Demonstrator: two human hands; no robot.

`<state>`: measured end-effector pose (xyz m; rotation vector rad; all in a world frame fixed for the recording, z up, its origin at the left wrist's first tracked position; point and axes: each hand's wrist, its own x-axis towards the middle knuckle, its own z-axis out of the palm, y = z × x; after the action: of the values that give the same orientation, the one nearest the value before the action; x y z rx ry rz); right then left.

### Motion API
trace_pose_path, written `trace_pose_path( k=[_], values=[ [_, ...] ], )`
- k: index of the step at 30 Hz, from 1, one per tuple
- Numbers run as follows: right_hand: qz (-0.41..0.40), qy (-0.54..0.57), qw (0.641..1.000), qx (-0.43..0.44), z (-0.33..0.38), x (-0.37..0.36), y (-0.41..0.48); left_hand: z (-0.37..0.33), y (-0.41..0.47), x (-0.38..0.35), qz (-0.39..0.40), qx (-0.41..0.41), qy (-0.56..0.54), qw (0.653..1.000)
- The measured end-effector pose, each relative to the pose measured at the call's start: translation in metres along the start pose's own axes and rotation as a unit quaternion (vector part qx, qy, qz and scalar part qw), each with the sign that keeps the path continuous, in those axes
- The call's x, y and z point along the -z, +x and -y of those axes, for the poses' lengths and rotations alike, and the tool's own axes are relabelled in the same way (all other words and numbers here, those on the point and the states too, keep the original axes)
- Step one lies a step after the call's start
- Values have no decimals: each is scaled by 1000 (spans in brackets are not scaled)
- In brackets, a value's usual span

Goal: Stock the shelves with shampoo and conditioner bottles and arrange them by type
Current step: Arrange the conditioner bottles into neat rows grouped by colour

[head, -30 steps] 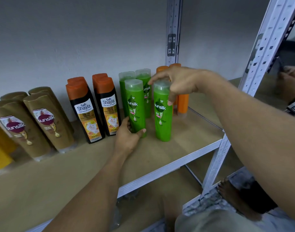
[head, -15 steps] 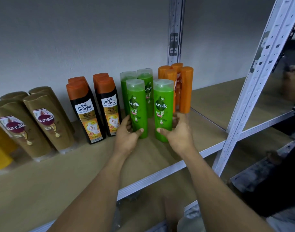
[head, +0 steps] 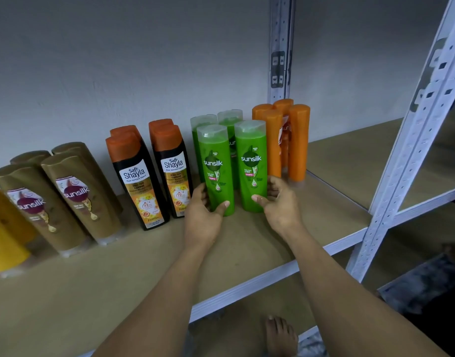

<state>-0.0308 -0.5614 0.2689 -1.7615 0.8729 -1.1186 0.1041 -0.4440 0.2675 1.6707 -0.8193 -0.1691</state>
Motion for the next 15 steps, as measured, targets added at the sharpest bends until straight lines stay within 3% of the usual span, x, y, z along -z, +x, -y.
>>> trace_pose_path(
  k=[6, 15],
  values=[
    [-55, -78, 994, 57, 7, -9, -7, 1, 4, -1, -30, -2, -8, 1000],
    [-60, -68, 996, 28, 1, -21, 8, -5, 2, -2, -80, -16, 49, 995]
  ],
)
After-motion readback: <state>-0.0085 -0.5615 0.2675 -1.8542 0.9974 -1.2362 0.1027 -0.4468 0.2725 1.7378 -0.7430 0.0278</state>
